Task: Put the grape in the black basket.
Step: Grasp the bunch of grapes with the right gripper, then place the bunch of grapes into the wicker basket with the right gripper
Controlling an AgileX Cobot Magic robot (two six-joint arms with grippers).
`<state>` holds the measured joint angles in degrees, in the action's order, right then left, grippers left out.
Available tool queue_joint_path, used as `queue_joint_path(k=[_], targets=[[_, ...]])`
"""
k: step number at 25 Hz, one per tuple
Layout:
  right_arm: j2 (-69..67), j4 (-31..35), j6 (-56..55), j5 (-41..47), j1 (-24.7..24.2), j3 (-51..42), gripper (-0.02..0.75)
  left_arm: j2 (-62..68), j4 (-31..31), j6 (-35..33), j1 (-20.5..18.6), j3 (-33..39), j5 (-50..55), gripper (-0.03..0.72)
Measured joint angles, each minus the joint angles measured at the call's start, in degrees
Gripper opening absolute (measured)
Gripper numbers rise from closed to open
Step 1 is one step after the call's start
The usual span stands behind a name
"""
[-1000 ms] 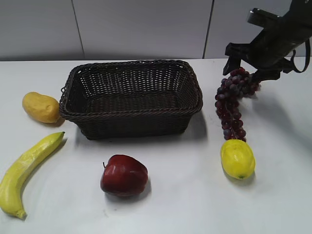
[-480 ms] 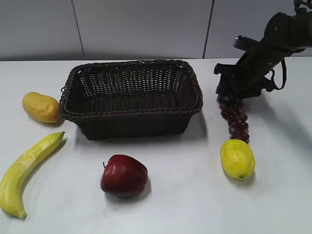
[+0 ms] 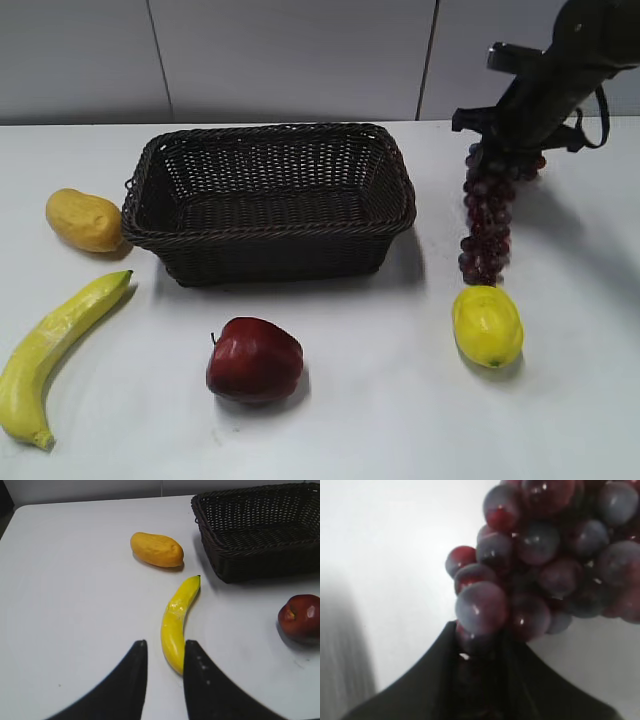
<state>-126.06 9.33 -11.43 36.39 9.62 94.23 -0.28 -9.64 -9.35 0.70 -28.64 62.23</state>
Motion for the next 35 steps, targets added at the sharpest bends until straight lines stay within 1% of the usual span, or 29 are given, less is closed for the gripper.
queue_joint_path(k=[4,12,14,16,22,25,30,35], targets=[[5.5,-2.2,1.2,2.3,0.0,0.7,0.160,0.0,0.0,0.0,0.0,0.0,0.0,0.235],[19.7,-1.7,7.0,7.3,0.0,0.7,0.153,0.0,0.0,-0.1,0.0,0.0,0.0,0.235],[23.0,0.9,9.3,7.7,0.0,0.7,0.152,0.0,0.0,0.0,0.0,0.0,0.0,0.235],[26.0,4.9,12.5,8.1,0.0,0.7,0.152,0.0,0.0,0.0,0.0,0.0,0.0,0.235],[30.8,21.5,24.3,8.6,0.8,0.8,0.152,0.0,0.0,0.0,0.0,0.0,0.0,0.235],[30.8,25.1,28.7,8.5,3.6,0.8,0.152,0.0,0.0,-0.1,0.0,0.0,0.0,0.235],[29.1,26.4,34.9,3.0,10.8,0.8,0.152,0.0,0.0,0.0,0.0,0.0,0.0,0.235],[23.2,26.5,41.0,-3.5,17.4,0.8,0.151,0.0,0.0,0.0,0.0,0.0,0.0,0.235]])
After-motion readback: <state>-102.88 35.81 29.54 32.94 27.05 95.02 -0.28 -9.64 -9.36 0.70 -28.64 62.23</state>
